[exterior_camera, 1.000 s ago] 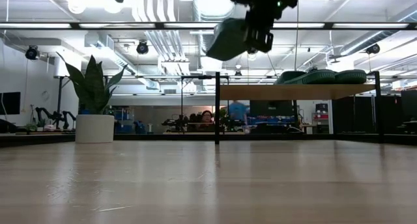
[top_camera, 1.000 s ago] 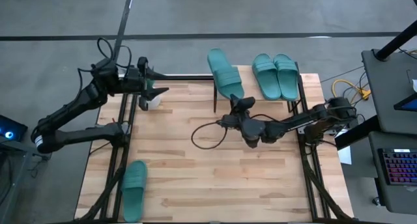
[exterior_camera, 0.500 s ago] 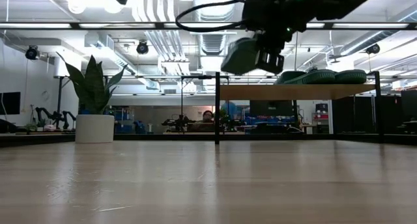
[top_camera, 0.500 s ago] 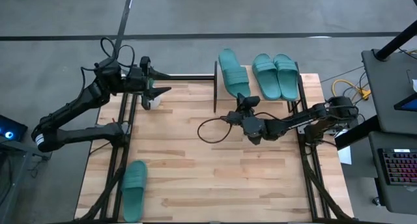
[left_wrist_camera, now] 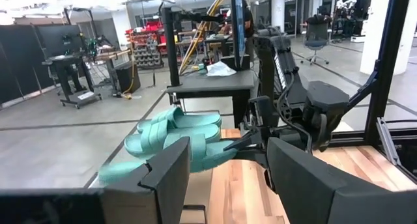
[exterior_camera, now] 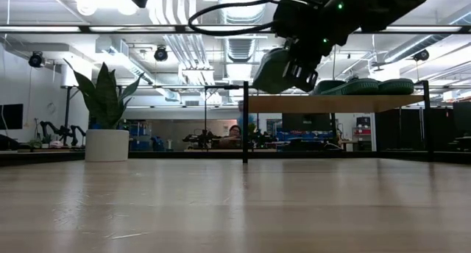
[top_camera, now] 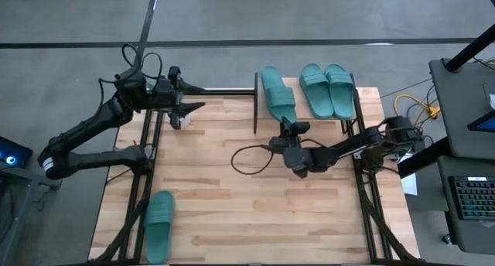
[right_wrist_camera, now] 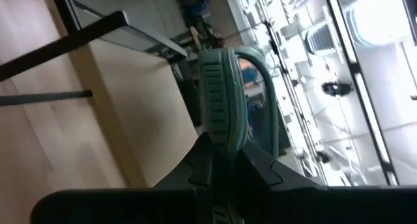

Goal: Pick and place slides into the shelf
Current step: Put the top green slipper on the shelf

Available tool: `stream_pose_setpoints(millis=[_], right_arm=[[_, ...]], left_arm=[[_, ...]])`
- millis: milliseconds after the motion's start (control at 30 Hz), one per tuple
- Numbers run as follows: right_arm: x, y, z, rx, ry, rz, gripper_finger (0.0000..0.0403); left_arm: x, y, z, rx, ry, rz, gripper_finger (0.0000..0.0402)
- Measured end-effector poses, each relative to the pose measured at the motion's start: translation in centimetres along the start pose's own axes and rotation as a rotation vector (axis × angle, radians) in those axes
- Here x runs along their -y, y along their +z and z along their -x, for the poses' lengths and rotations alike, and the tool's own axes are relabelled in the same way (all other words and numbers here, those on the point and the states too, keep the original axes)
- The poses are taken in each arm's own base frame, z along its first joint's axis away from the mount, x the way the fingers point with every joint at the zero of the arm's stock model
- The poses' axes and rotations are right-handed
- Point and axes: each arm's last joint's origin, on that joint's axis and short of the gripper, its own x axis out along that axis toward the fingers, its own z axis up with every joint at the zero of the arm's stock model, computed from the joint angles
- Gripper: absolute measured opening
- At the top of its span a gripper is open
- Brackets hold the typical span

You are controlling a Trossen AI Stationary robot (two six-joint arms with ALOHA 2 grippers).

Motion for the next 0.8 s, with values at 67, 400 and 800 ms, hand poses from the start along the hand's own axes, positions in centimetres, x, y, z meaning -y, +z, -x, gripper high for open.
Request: stream_pose_setpoints(millis=[67,400,800], right_arm=[[-0.3,0.0,0.1,-0.001,-0.001,-0.004,0.0028],[-3.1,-0.2,0.0,0.001,0.012,-0.005,0.0028],[-2.8,0.9,0.0,0.0,0.006,-0.005,0.0028]], left_arm=[[-0.1,-0.1,-0.2,-0.007,0.0,0.006,0.019],[-0.6,-1.0,-1.3,-0.046,-0.006,0.029,0.019],[-0.5,-0.8,-1.0,-0.037,-0.005,0.026,0.019]])
